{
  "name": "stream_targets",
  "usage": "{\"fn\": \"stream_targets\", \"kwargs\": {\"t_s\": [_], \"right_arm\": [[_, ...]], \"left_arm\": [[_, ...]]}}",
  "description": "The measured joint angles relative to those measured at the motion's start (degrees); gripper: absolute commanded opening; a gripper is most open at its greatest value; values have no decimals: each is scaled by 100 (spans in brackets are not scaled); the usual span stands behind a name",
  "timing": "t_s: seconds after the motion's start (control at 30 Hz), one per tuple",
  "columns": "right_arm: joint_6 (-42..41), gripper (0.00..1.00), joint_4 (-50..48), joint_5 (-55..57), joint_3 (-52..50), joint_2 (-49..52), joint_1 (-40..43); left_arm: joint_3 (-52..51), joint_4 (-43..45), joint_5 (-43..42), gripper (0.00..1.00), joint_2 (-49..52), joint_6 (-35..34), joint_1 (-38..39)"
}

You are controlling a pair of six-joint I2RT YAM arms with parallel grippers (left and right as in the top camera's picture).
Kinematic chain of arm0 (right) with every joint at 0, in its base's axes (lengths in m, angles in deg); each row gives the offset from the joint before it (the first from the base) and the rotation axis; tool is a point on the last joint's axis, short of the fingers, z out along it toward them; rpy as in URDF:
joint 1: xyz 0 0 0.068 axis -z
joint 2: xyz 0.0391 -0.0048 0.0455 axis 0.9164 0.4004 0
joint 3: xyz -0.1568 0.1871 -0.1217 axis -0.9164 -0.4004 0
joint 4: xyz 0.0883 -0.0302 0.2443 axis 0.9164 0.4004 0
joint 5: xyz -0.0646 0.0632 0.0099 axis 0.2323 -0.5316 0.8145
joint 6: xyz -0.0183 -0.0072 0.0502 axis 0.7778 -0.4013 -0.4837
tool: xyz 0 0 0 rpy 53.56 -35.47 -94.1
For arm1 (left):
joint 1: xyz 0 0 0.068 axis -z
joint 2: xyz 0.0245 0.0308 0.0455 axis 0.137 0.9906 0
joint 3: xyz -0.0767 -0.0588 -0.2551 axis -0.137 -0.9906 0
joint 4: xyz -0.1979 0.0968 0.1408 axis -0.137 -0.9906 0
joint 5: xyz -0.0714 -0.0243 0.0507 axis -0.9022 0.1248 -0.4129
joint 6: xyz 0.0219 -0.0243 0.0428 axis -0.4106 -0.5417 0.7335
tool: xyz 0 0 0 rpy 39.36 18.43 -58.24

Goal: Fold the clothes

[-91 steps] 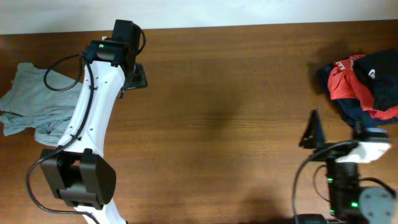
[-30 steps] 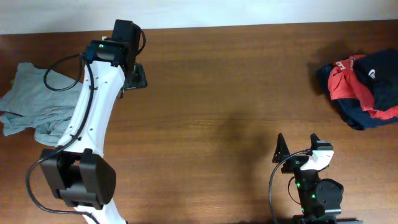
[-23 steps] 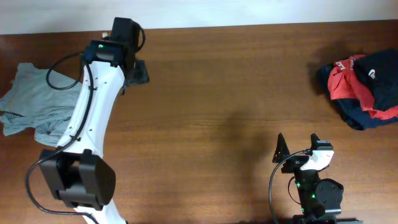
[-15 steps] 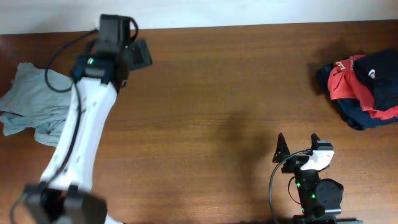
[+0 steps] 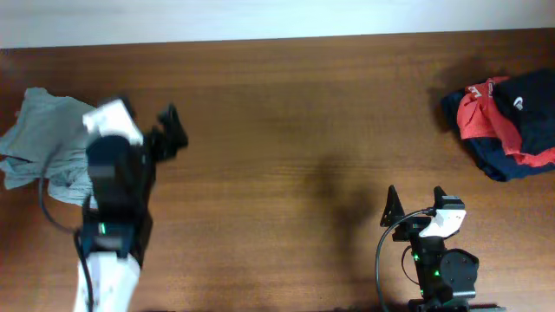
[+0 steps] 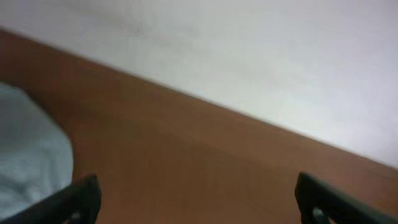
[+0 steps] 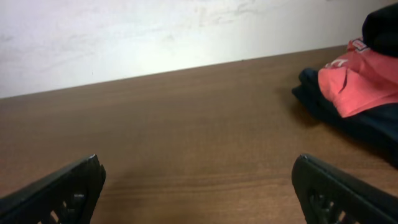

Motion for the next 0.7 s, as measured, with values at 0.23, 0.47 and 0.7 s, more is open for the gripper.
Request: {"fn": "stream_targets", "kwargs": {"t_s": [0.23, 0.47, 0.7], "right_arm": [[-2, 99, -2, 17, 0, 0, 0], [-2, 99, -2, 15, 0, 0, 0], [0, 99, -2, 17, 0, 0, 0]], "left_arm": [[-2288, 890, -249, 99, -1891, 2, -205], [-3482, 1099, -267, 99, -3528, 42, -205], [-3956, 798, -271, 99, -4647, 306, -205]]}}
